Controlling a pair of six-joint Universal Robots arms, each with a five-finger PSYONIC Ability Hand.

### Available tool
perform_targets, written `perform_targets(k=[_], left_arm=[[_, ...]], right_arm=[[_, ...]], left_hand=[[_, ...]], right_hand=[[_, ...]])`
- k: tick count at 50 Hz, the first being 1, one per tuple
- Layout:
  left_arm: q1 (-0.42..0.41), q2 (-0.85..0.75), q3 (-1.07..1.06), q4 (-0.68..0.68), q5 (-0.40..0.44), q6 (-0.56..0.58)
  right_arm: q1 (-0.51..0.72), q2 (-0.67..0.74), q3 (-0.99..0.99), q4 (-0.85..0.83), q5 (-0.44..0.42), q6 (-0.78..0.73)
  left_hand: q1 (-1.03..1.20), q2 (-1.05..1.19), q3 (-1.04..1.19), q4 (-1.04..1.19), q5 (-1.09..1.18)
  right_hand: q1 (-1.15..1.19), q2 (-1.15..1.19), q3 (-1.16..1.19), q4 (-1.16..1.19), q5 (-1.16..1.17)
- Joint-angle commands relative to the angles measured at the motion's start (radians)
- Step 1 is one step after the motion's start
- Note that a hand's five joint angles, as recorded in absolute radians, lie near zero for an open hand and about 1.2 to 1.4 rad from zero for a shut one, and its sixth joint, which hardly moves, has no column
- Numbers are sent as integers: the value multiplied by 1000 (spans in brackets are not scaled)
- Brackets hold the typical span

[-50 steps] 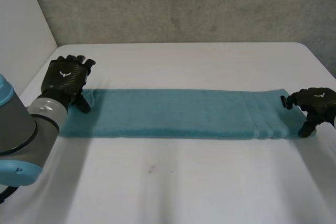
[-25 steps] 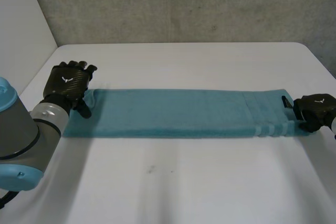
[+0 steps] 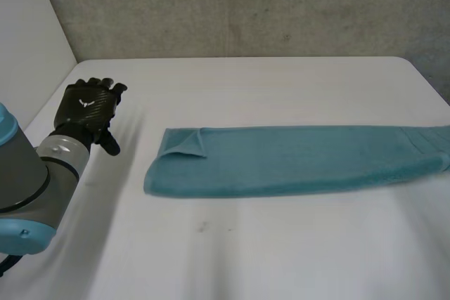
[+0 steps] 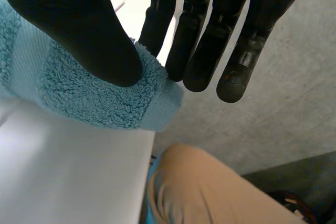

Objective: Fold the laundry

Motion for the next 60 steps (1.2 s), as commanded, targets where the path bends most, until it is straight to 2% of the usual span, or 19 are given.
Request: perform_targets(k=[1, 12, 13, 17, 22, 26, 27, 28, 31, 32, 36, 39, 40, 42, 44, 48, 51, 55, 60], left_arm=[[2, 9, 0, 0, 0, -1], [5, 26, -1, -1, -3, -1], [6, 26, -1, -1, -5, -1], [14, 26, 0, -1, -5, -1], [19, 26, 0, -1, -5, -1], [19, 21, -1, -1, -3, -1], [19, 20, -1, -1, -3, -1], [15, 16, -1, -1, -3, -1], [6, 12, 0, 0, -2, 2], [5, 12, 2, 0, -2, 2], [-30, 9, 20, 2, 7, 2], [-81, 0, 34, 8, 10, 2], [-119, -11, 49, 8, 10, 5], [-136, -17, 57, 6, 10, 5], [-211, -62, 91, 6, 13, 5], [-282, -130, 137, 0, 15, 11], [-316, -213, 187, -17, 12, 16], [-320, -293, 246, -58, 3, 26], [-305, -355, 299, -81, -14, 74]], right_arm=[[196, -78, -48, 47, -25, 90], [791, -98, -168, 10, -23, 201], [869, -83, -177, -11, -22, 205], [1044, 27, -206, -74, -25, 204], [1158, 107, -233, -102, -25, 201], [1267, 276, -288, -77, -3, 188], [1267, 276, -288, -77, -3, 188], [1261, 296, -298, -48, 29, 173], [1252, 266, -299, -45, 82, 165], [1247, 227, -289, -40, 124, 164], [1201, 102, -247, -37, 171, 190], [1134, 14, -167, -40, 164, 210], [1089, -48, -107, -40, 158, 225], [1049, -98, -47, -40, 147, 241], [990, -135, 40, -37, 129, 251], [907, -158, 164, -42, 92, 251], [787, -204, 318, -72, 31, 245], [710, -215, 410, -137, -15, 236], [656, -212, 496, -207, -40, 231]], left_hand=[[-25, -28, -36, -30, -45], [-25, -28, -36, -30, -45], [-25, -28, -36, -30, -45], [-25, -28, -36, -30, -45], [-25, -28, -36, -30, -45], [-25, -28, -36, -30, -45], [-25, -28, -36, -30, -45], [-25, -28, -36, -30, -45], [-25, -28, -36, -30, -45], [-25, -28, -36, -30, -45], [-25, -28, -36, -30, -45], [-25, -28, -36, -30, -45], [-25, -28, -36, -30, -45], [-25, -28, -36, -30, -45], [-25, -28, -36, -30, -45], [-25, -28, -36, -30, -45], [-25, -28, -36, -30, -45], [-25, -28, -36, -30, -45], [-25, -28, -36, -30, -45]], right_hand=[[448, 223, 216, 208, 254], [448, 223, 216, 208, 254], [448, 223, 216, 208, 254], [448, 223, 216, 208, 254], [448, 223, 216, 208, 254], [448, 223, 216, 208, 254], [448, 223, 216, 208, 254], [335, 111, 104, 95, 142], [-576, -800, -807, -816, -769], [-774, -999, -1005, -1014, -968], [-774, -999, -1005, -1014, -968], [-774, -999, -1005, -1014, -968], [-774, -999, -1005, -1014, -968], [-774, -999, -1005, -1014, -968], [-774, -999, -1005, -1014, -968], [-774, -999, -1005, -1014, -968], [-774, -999, -1005, -1014, -968], [-774, -999, -1005, -1014, -968], [-553, -777, -784, -793, -747]])
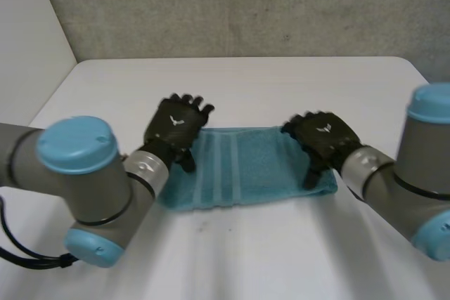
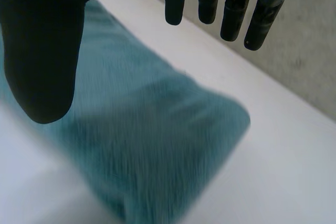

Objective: Fold the laundry

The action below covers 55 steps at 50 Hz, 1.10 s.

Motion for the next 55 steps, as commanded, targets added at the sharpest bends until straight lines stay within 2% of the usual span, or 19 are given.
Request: perform_targets(k=[1, 7, 10, 11, 17, 18, 21, 24, 26, 27, 34, 38, 42, 43, 44, 45, 48, 52, 55], left_arm=[[10, -154, 117, -61, -31, 62], [50, -150, 117, -63, -90, 79], [64, -133, 108, -66, -103, 79], [69, -124, 104, -66, -106, 78], [98, -39, 35, -67, -107, 75], [119, 31, -14, -66, -107, 73], [142, 82, -54, -66, -107, 69], [171, 130, -85, -66, -108, 69], [209, 184, -114, -67, -105, 66], [210, 185, -114, -67, -105, 66], [257, 275, -157, -78, -102, 50], [251, 285, -162, -79, -99, -6], [240, 289, -154, -81, -96, -69], [236, 289, -151, -81, -93, -80], [230, 288, -148, -81, -90, -86], [222, 288, -143, -79, -87, -94], [182, 282, -111, -79, -64, -114], [141, 260, -70, -79, -53, -135], [73, 185, -5, -90, -56, -184]], right_arm=[[-150, -9, 208, -138, -84, -19], [-154, 43, 224, -189, -76, -26], [-162, 72, 218, -210, -68, -42], [-166, 74, 212, -211, -62, -49], [-189, 66, 184, -211, -31, -92], [-188, 62, 137, -206, -15, -133], [-162, 45, 69, -195, 18, -173], [-66, 32, -23, -157, 59, -183], [115, 61, -208, -58, 84, -184], [155, 86, -254, -31, 84, -184], [445, 366, -589, 107, 71, -197], [544, 477, -638, 135, 78, -232], [545, 512, -634, 136, 113, -284], [544, 505, -634, 133, 125, -284], [539, 496, -628, 132, 139, -282], [533, 464, -618, 124, 165, -267], [501, 396, -597, 106, 186, -206], [411, 264, -519, 76, 173, -30], [357, 186, -448, 69, 147, 113]], left_hand=[[-25, -28, -36, -30, -45], [-24, -27, -36, -30, -44], [-24, -27, -36, -30, -44], [-24, -27, -36, -30, -44], [-25, -28, -36, -30, -45], [-25, -28, -36, -30, -45], [-25, -28, -36, -30, -45], [-25, -28, -36, -30, -45], [-25, -28, -36, -30, -45], [-25, -28, -36, -30, -45], [-25, -28, -36, -30, -45], [-25, -28, -36, -30, -45], [-25, -28, -36, -30, -45], [-25, -28, -36, -30, -45], [-25, -28, -36, -30, -45], [-25, -28, -36, -30, -45], [-25, -28, -36, -30, -45], [-25, -28, -36, -30, -45], [-25, -28, -36, -30, -45]], right_hand=[[237, 222, 227, 207, 204], [533, 518, 523, 503, 500], [900, 885, 890, 870, 867], [1193, 1178, 1183, 1164, 1161], [1196, 1181, 1186, 1167, 1164], [1196, 1181, 1186, 1167, 1164], [1196, 1181, 1186, 1167, 1164], [1196, 1181, 1186, 1167, 1164], [1196, 1181, 1186, 1167, 1164], [1196, 1181, 1186, 1167, 1164], [1196, 1181, 1186, 1167, 1164], [1196, 1181, 1186, 1167, 1164], [1196, 1181, 1186, 1167, 1164], [991, 976, 981, 961, 958], [678, 663, 668, 648, 645], [35, 20, 25, 6, 3], [-26, -41, -35, -55, -58], [-26, -41, -35, -55, -58], [-26, -41, -35, -55, -58]])
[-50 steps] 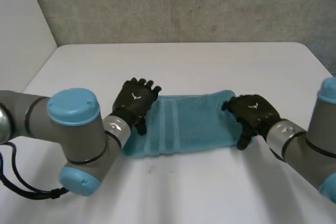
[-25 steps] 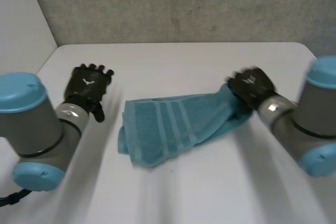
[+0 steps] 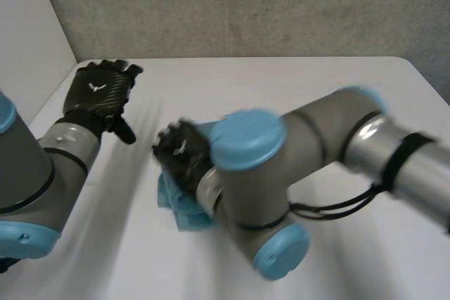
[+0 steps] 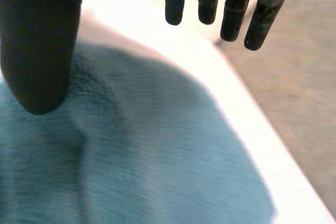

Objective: Fold the laundry

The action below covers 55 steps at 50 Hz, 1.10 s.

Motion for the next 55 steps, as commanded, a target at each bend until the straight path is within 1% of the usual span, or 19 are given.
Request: perform_targets(k=[1, 4, 6, 8, 9, 13, 15, 16, 19, 24, 26, 29, 31, 35, 39, 41, 42, 46, 55], left_arm=[[-133, -122, 128, -30, 12, -93], [-150, -154, 151, -64, 12, -124], [-168, -229, 189, -136, 12, -184], [-168, -248, 199, -158, 10, -199], [-168, -301, 221, -211, 3, -227], [-161, -358, 243, -280, -45, -252], [-156, -363, 243, -285, -60, -252], [-150, -366, 242, -291, -101, -250], [-142, -366, 240, -297, -137, -244], [-131, -321, 234, -314, -137, -236], [-131, -277, 240, -335, -134, -233], [-133, -211, 260, -362, -122, -232], [-131, -174, 278, -371, -116, -232], [-124, -56, 330, -402, -108, -227], [-50, 72, 358, -428, -97, -222], [-30, 102, 360, -440, -74, -225], [-12, 128, 360, -455, -38, -233], [23, 151, 349, -471, 58, -242], [31, 151, 350, -469, 65, -308]], right_arm=[[-163, -213, 157, -33, -49, 347], [-209, -212, 169, -28, -81, 415], [-234, -210, 172, -22, -95, 451], [-255, -201, 172, -15, -107, 476], [-264, -186, 172, -10, -112, 484], [-286, -14, 90, 80, -124, 494], [-287, 11, 71, 99, -124, 494], [-292, 67, 18, 163, -123, 493], [-292, 107, -36, 229, -120, 484], [-292, 94, -64, 249, -123, 482], [-292, 68, -67, 242, -123, 482], [-306, -94, -55, 197, -109, 490], [-329, -161, -36, 171, -89, 491], [-381, -374, 53, 98, 24, 482], [-456, -556, 155, 35, 113, 450], [-484, -601, 189, 22, 118, 433], [-508, -633, 217, 16, 118, 418], [-534, -672, 255, 18, 121, 396], [-537, -672, 261, 35, 104, 387]], left_hand=[[-25, -28, -36, -30, -45], [-25, -28, -36, -30, -45], [-25, -28, -36, -30, -45], [-24, -27, -36, -30, -44], [-18, -21, -30, -24, -38], [-15, -18, -27, -21, -35], [-15, -18, -27, -21, -35], [-18, -21, -30, -24, -38], [-21, -24, -33, -27, -41], [-24, -27, -36, -30, -44], [-25, -28, -36, -30, -45], [-25, -28, -36, -30, -45], [-25, -28, -36, -30, -45], [-25, -28, -36, -30, -45], [-21, -24, -33, -27, -41], [-21, -24, -33, -27, -41], [-21, -24, -33, -27, -41], [-21, -24, -33, -27, -41], [-21, -24, -33, -27, -41]], right_hand=[[-26, -42, -35, -54, -57], [-26, -42, -35, -54, -57], [-26, -42, -35, -54, -57], [-26, -42, -35, -54, -57], [-26, -42, -35, -54, -57], [-26, -42, -35, -54, -57], [-26, -42, -35, -54, -57], [-26, -42, -35, -54, -57], [-26, -42, -35, -54, -57], [-26, -42, -35, -54, -57], [-26, -42, -35, -54, -57], [-26, -42, -35, -54, -57], [-26, -42, -35, -54, -57], [-26, -42, -35, -54, -57], [-26, -42, -35, -54, -57], [-26, -42, -35, -54, -57], [-26, -42, -35, -54, -57], [-26, -42, -35, -54, -57], [-26, -42, -35, -54, -57]])
